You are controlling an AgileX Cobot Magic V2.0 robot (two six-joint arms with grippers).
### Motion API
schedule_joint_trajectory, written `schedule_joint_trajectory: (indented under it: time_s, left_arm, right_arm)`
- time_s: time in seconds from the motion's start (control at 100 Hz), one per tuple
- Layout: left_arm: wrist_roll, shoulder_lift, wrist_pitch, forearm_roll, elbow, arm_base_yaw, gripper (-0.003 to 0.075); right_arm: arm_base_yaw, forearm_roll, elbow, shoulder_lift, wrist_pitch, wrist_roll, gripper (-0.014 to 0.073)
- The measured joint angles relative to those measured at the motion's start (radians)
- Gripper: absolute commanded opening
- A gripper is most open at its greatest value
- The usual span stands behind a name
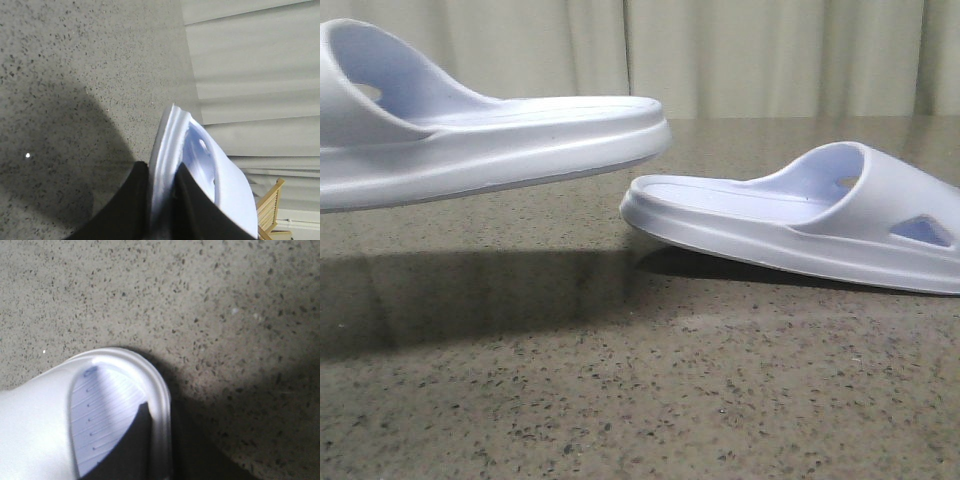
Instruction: Insert blue slippers together front up
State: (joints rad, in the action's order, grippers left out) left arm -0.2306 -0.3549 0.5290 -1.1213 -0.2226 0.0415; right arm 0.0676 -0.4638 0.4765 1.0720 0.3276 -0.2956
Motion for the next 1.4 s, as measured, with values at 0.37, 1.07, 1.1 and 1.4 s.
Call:
schedule_joint_trajectory:
  time_s: [0.37, 1.07, 1.1, 1.4]
  left_arm:
    - [0.000, 0.000, 0.000, 0.000, 0.000, 0.000, 0.0016]
    - [0.000, 0.000, 0.002, 0.027, 0.000, 0.000, 0.0016]
    - [0.000, 0.000, 0.002, 0.028, 0.000, 0.000, 0.0016]
    - [0.000, 0.000, 0.002, 0.024, 0.000, 0.000, 0.0016]
  right_arm:
    - [0.002, -0.008, -0.018, -0.155, -0.135, 0.000, -0.0107]
    - [0.002, -0.076, 0.198, -0.415, 0.097, 0.011, -0.0107]
    - [0.002, -0.092, 0.198, -0.415, 0.128, 0.022, -0.0107]
    - [0.002, -0.386, 0.198, -0.415, 0.273, 0.296, -0.0107]
